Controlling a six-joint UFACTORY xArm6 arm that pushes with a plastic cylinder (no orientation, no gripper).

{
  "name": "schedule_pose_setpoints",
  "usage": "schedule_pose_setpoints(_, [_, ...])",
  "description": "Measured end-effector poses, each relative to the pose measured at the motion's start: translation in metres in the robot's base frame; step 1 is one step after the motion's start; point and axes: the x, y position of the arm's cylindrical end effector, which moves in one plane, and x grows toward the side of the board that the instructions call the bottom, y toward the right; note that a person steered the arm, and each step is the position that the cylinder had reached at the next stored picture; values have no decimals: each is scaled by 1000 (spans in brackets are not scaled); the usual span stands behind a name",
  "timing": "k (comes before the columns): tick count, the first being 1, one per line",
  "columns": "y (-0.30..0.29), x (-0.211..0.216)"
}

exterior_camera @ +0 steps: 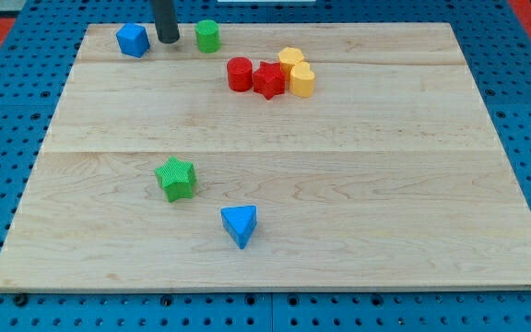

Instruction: Place the green circle at the top center

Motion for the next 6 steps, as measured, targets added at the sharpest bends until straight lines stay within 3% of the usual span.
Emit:
schedule_pose_setpoints(2, [83, -7])
schedule_pose_setpoints(4, [70, 24])
schedule_pose_setpoints(6, [145, 24])
